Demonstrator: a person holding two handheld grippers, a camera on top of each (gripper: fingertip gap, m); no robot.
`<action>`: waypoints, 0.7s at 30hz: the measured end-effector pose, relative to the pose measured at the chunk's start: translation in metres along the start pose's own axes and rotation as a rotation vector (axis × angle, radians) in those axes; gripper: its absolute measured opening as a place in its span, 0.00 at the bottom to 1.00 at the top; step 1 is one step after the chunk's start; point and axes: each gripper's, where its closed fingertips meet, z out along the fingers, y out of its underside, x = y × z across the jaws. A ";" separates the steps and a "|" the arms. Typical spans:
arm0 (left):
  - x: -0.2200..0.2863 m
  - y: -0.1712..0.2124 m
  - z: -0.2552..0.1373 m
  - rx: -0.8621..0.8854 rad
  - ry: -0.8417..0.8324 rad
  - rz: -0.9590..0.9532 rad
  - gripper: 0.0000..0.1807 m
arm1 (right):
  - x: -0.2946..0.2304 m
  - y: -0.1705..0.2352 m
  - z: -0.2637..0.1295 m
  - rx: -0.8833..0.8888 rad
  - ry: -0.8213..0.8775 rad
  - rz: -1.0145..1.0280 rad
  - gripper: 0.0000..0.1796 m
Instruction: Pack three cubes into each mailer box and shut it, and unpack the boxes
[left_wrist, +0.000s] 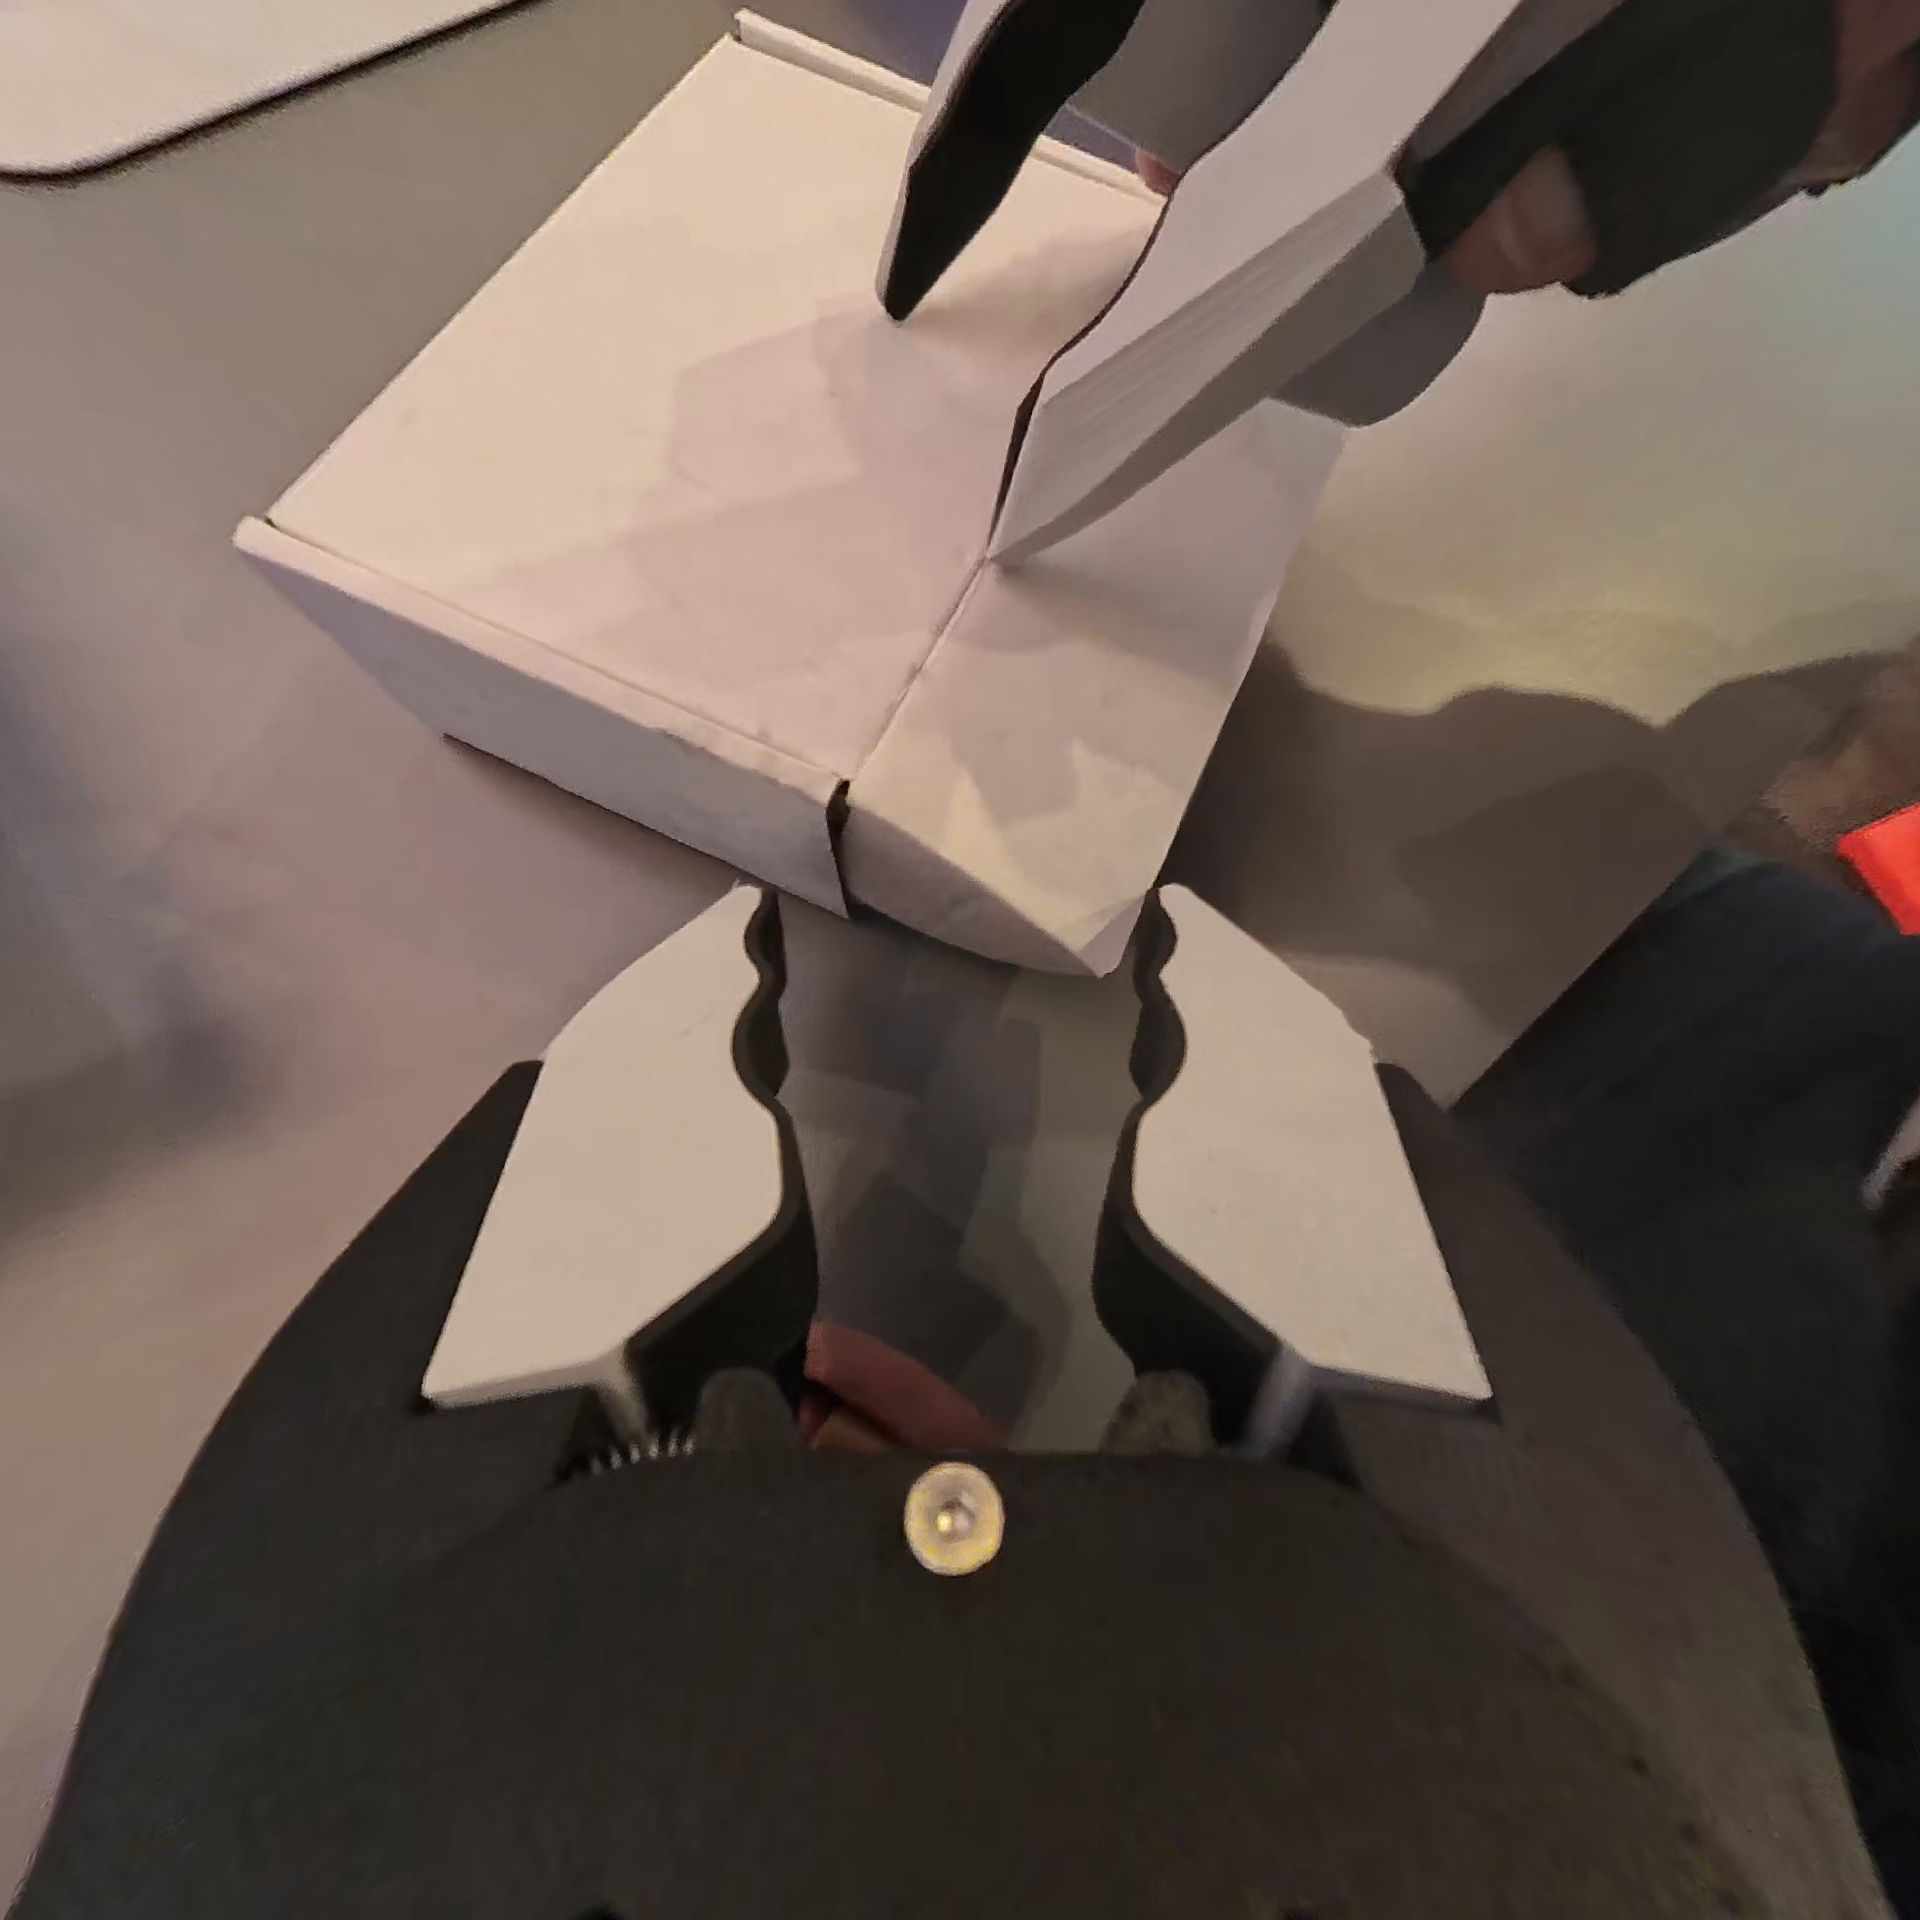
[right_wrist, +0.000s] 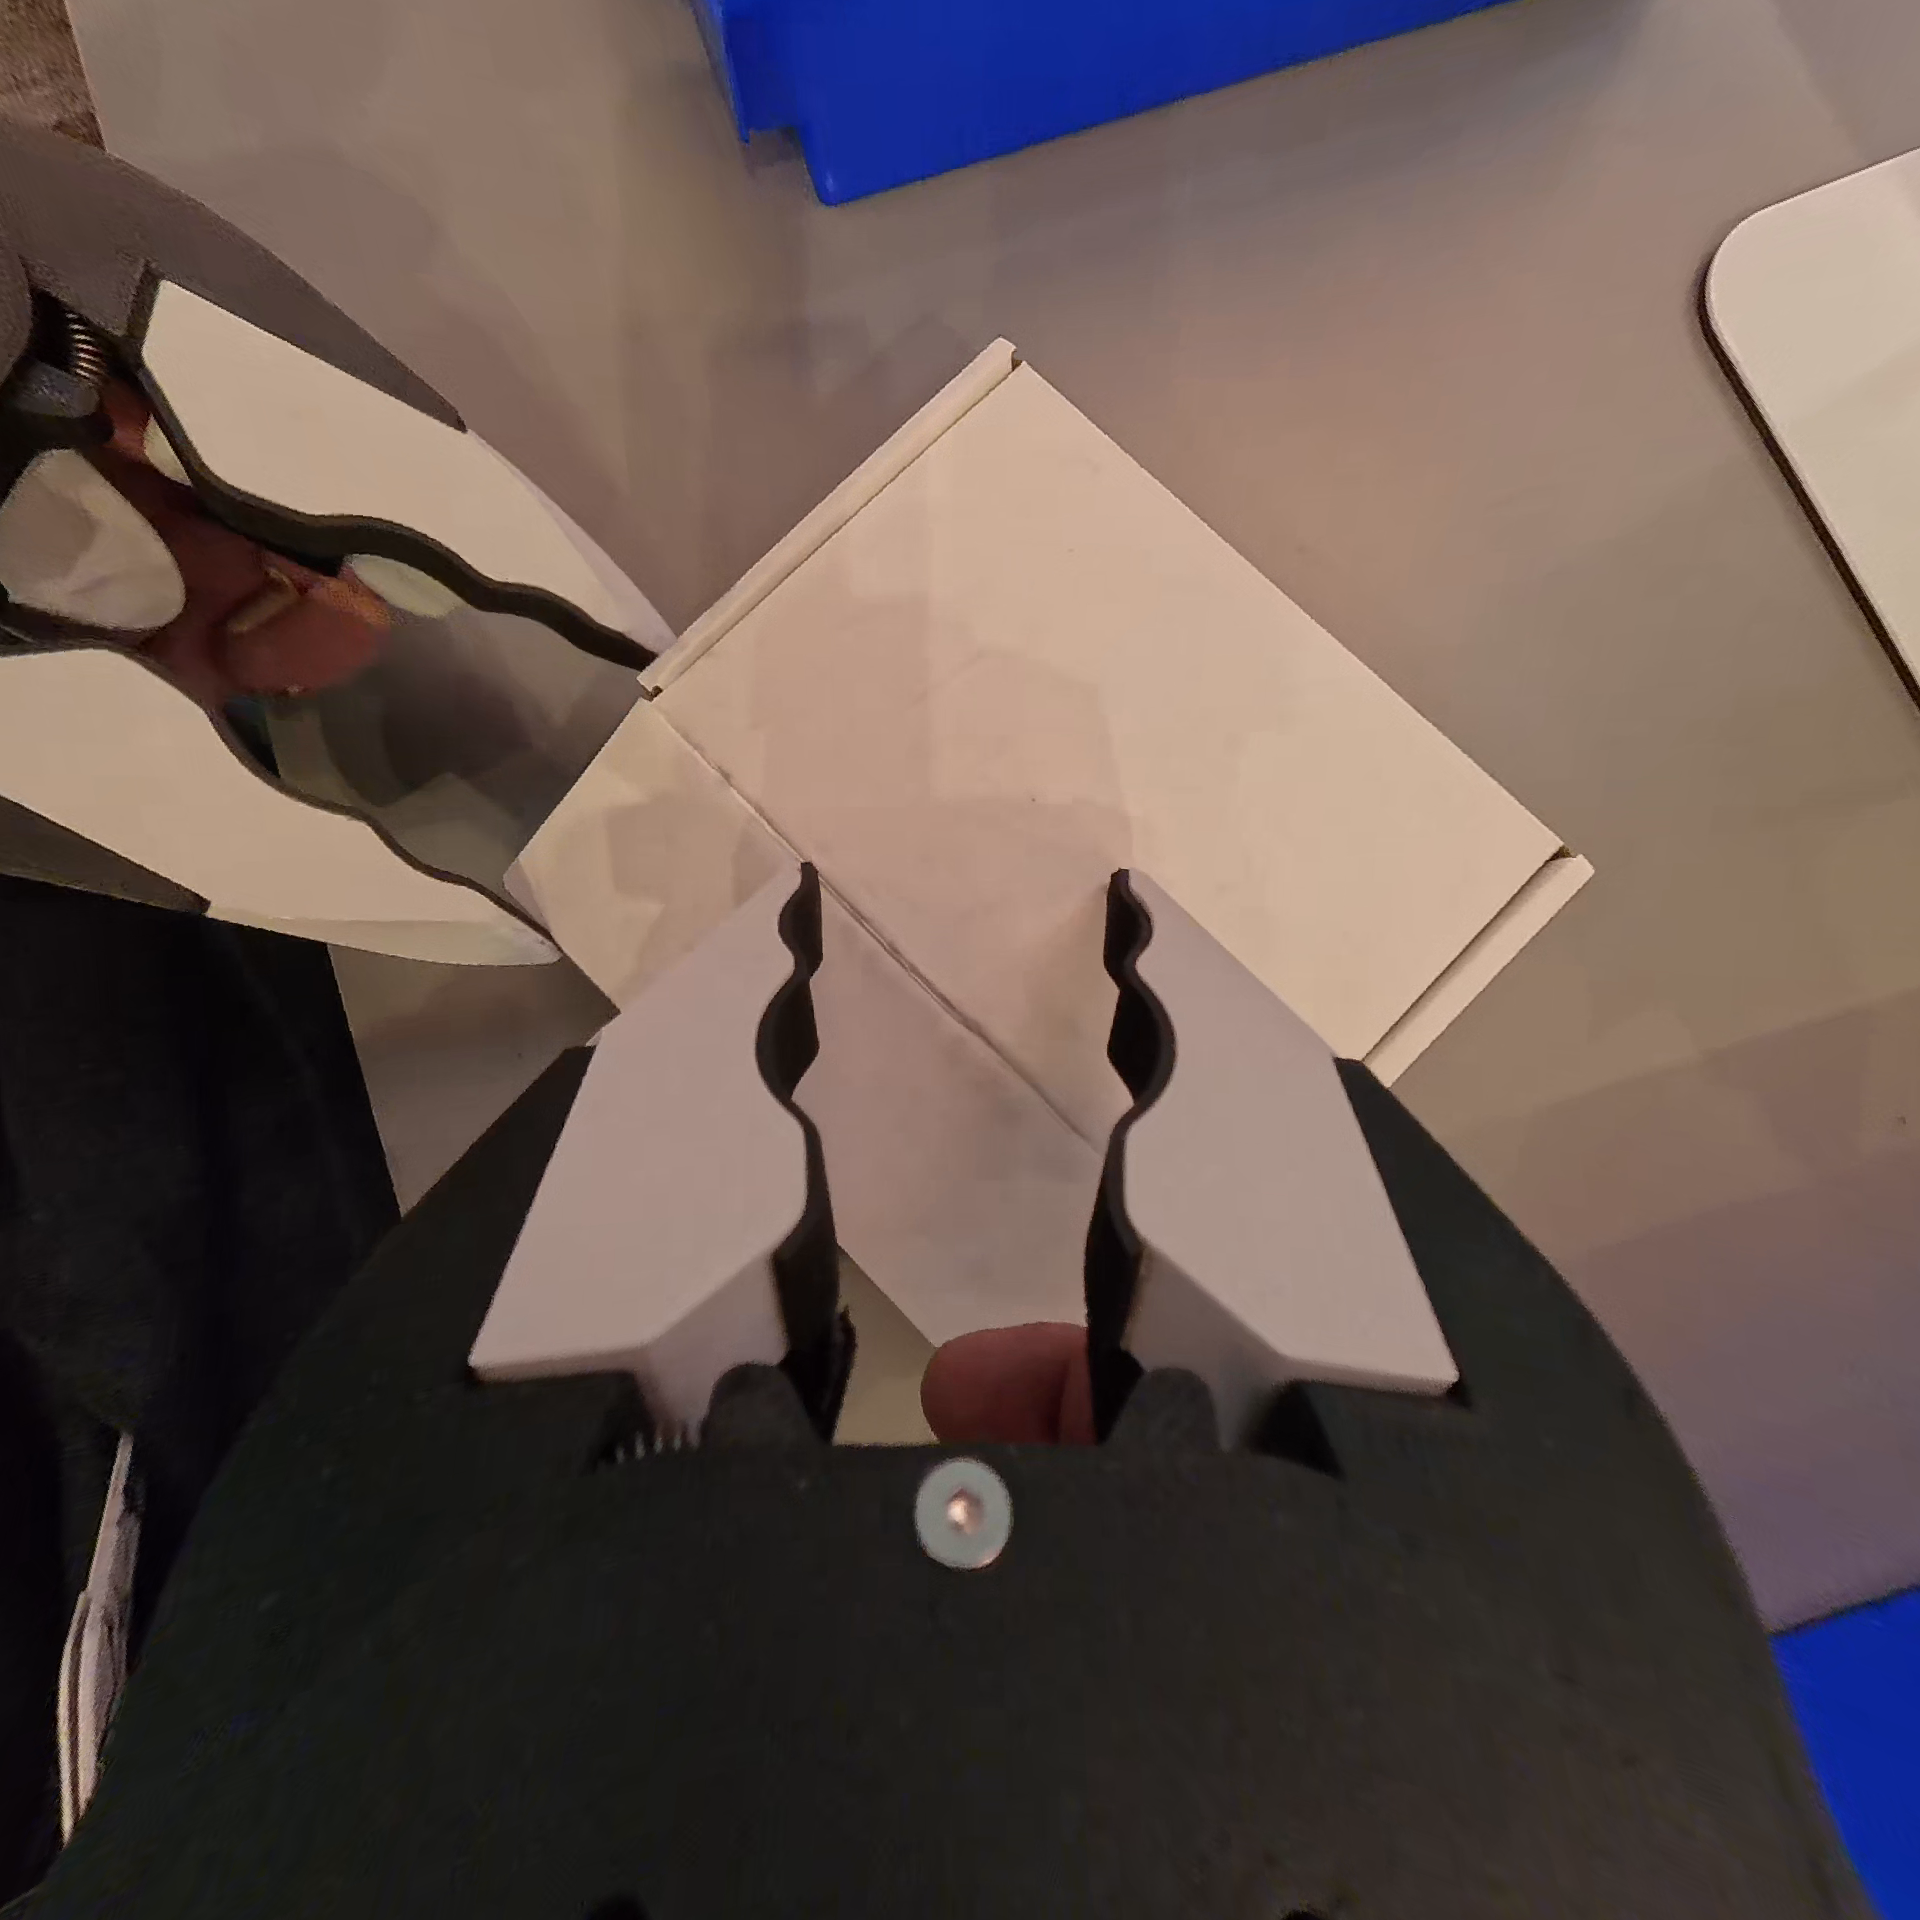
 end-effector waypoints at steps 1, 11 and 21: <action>0.000 -0.001 0.000 0.008 -0.004 0.023 0.36 | 0.000 0.000 0.000 0.001 0.001 0.000 0.30; -0.007 -0.001 0.004 -0.013 -0.034 0.154 0.39 | 0.000 0.001 0.000 0.004 0.002 -0.008 0.29; -0.008 -0.030 -0.018 0.017 -0.024 0.343 0.46 | 0.018 -0.007 -0.034 0.109 0.018 0.042 0.35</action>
